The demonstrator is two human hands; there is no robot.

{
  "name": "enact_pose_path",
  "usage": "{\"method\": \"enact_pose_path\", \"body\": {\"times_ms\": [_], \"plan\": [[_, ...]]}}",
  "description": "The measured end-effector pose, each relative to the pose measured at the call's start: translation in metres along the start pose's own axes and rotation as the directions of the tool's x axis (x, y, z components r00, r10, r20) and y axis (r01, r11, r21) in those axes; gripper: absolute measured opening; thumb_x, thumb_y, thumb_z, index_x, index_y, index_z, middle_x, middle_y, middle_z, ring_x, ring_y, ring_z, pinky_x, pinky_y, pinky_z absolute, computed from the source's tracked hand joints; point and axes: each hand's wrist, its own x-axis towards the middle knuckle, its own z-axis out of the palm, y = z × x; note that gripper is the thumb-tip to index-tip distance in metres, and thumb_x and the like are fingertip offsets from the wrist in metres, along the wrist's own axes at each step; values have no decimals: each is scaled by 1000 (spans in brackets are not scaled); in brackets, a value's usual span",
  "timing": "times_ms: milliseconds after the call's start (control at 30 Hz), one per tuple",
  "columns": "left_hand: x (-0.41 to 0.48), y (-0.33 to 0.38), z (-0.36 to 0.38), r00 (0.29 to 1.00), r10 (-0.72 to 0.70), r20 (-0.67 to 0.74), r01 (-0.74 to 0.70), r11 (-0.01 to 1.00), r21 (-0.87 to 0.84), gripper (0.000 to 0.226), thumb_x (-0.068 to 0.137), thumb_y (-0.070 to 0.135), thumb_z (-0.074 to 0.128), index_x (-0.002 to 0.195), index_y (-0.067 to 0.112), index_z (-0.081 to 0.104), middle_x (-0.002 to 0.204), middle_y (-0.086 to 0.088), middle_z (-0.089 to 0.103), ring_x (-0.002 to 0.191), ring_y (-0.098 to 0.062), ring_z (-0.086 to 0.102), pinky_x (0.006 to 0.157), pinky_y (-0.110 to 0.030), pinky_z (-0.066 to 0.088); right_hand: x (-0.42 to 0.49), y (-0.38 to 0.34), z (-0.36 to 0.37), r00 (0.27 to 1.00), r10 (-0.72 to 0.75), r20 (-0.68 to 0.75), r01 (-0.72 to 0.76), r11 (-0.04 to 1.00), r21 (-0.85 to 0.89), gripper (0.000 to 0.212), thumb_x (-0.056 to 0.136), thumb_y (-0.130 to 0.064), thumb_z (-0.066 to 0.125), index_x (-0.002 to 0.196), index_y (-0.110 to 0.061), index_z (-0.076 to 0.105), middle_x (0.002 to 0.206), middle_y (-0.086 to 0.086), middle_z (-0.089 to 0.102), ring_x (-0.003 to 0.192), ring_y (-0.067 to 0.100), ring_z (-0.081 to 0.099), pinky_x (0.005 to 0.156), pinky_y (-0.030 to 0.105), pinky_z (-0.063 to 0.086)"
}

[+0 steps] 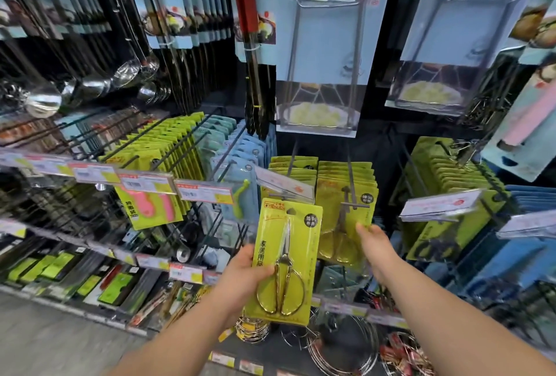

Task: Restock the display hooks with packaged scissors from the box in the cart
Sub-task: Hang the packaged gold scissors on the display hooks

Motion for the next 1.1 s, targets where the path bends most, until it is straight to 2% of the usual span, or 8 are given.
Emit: {"method": "enact_pose_path", "body": {"times_ms": [100, 267, 333, 467, 633, 767, 900, 1100], "plan": [[-1, 0, -2, 1000, -3, 12, 3, 1000, -5, 31, 88, -6, 55, 113, 12, 57, 104, -9, 73, 96, -25, 69, 87, -40, 54, 4, 3, -1, 1000, -15, -19, 15, 1000, 12, 57, 99, -37, 40, 147, -11, 24, 151, 11, 32, 135, 34, 35, 108, 47, 31], [-1, -1, -5, 1000, -9, 29, 10, 1000, -28, 32, 89, -5, 56, 115, 13, 56, 105, -9, 72, 99, -26, 68, 93, -45, 51, -22, 8, -4, 955, -221, -199, 202, 973, -111, 23, 92, -23, 55, 110, -11, 52, 101, 10, 52, 94, 23, 51, 82, 35, 41], [-1, -3, -4, 999, -13, 42, 15, 999, -32, 31, 89, -6, 55, 115, 12, 56, 102, -9, 74, 95, -26, 70, 91, -46, 53, -52, 10, -1, 944, -320, -75, 302, 935, -184, 30, 94, -27, 54, 120, -13, 50, 106, 1, 51, 99, 17, 50, 86, 29, 40], [0, -7, 1, 998, -9, 67, 13, 998, -58, 29, 88, -8, 54, 111, 10, 58, 94, -10, 75, 84, -26, 72, 82, -45, 55, -106, 14, 21, 920, -218, 326, 305, 920, -246, 33, 94, -36, 51, 123, -19, 51, 107, -13, 53, 100, 10, 54, 86, 22, 46], [-1, -9, 10, 999, -14, 36, 17, 997, -80, 21, 91, 4, 57, 111, 11, 58, 95, -11, 75, 82, -25, 72, 72, -39, 57, -119, 15, 37, 912, -325, 250, 382, 894, -232, 5, 90, -19, 60, 86, -19, 61, 82, -4, 65, 74, 9, 61, 65, 17, 51], [4, -11, 11, 996, -27, -82, 21, 997, -73, 47, 89, 42, 56, 129, 17, 51, 122, -8, 65, 109, -26, 64, 98, -48, 49, -121, 6, 40, 895, -376, 239, 441, 825, -353, 31, 92, -22, 58, 66, -22, 40, 64, -10, 40, 56, 3, 36, 49, 12, 32], [8, -1, 10, 991, 13, -130, -16, 1000, -19, 24, 98, 33, 47, 111, 16, 59, 107, -8, 69, 99, -24, 65, 85, -37, 52, -115, -3, 46, 898, -362, 248, 431, 835, -342, 34, 93, -21, 56, 65, -22, 37, 64, -9, 37, 55, 3, 34, 45, 10, 33], [19, 8, 9, 987, 10, -159, -6, 1000, 27, 32, 98, 33, 47, 123, 14, 52, 113, -1, 62, 112, -23, 56, 105, -43, 41, -103, -6, 53, 907, -334, 257, 408, 851, -331, 26, 93, -23, 55, 71, -18, 43, 67, -7, 41, 56, 4, 36, 43, 9, 34]]}}
